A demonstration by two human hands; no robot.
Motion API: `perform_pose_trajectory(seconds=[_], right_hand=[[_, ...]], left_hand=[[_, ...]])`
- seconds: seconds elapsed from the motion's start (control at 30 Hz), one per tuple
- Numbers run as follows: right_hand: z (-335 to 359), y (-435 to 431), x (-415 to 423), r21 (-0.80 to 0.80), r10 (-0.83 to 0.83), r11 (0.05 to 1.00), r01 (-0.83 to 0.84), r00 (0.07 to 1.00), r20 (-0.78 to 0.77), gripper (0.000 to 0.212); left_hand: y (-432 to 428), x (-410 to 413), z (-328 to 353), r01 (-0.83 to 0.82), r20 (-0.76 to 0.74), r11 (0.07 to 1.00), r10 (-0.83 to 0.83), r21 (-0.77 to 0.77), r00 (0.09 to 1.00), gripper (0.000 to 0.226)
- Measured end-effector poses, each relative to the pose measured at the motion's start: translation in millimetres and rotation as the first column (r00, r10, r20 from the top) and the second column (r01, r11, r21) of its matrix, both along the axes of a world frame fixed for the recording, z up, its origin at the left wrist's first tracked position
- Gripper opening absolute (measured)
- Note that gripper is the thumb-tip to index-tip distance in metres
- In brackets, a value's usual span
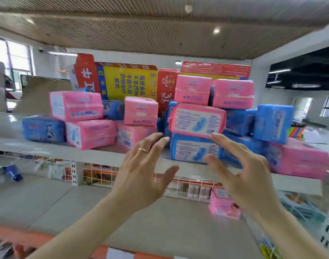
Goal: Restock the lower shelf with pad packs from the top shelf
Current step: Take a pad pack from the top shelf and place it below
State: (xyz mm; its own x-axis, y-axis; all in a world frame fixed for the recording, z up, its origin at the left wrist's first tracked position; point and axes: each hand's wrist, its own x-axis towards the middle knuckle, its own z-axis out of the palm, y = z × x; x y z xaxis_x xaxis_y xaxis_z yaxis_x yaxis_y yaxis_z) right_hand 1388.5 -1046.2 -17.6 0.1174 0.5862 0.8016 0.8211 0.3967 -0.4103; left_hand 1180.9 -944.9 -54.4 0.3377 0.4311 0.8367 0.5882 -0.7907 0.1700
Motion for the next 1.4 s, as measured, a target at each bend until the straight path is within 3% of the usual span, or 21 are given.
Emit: perform_pose_trajectory(seconds=[0.33, 0.47, 0.63, 0.87, 1.0, 1.07, 1.17, 1.27, 1.4], right_hand=[[24, 107, -106, 0.032, -0.067, 0.997, 0.065, 0.996, 0.055, 0.061], [31, 151, -139, -0.043, -0.163, 0.985, 0.168, 0.98, 0.114, 0.079], [39, 200, -167, -0.125, -0.245, 0.963, 0.241, 0.969, -0.02, 0.093], [39, 239, -167, -0.142, -0.391, 0.916, 0.375, 0.914, -0.111, 0.09], [41, 234, -161, 0.014, -0.319, 0.946, 0.324, 0.935, -0.154, 0.085], [39, 217, -160, 0.107, -0.259, 0.954, 0.279, 0.952, -0.166, 0.081], [28, 186, -157, 0.279, -0.165, 0.938, 0.207, 0.972, -0.169, 0.073], [10, 154, -144, 0.382, -0.047, 0.918, 0.106, 0.986, -0.16, 0.067], [-14, 104, -124, 0.401, 0.095, 0.914, -0.059, 0.993, -0.071, 0.067]], left_hand=[[78, -107, 6, -0.056, 0.09, 0.998, 0.057, -0.013, 0.994, 0.061], [90, -138, 8, 0.022, 0.135, 0.996, -0.034, 0.088, 0.99, 0.055], [78, -154, 15, 0.191, 0.027, 0.925, -0.211, 0.329, 0.977, 0.046], [99, -165, -5, 0.231, -0.019, 0.925, -0.236, 0.3, 0.971, 0.05], [101, -162, -12, 0.367, -0.022, 0.866, -0.383, 0.341, 0.923, 0.041], [103, -162, -17, 0.464, 0.032, 0.824, -0.5, 0.325, 0.865, 0.039], [104, -159, -22, 0.492, 0.236, 0.843, -0.534, 0.217, 0.812, 0.035], [97, -146, -22, 0.491, 0.479, 0.871, -0.431, 0.0, 0.765, 0.031], [72, -120, -22, 0.582, 0.738, 0.791, -0.276, -0.19, 0.616, 0.035]])
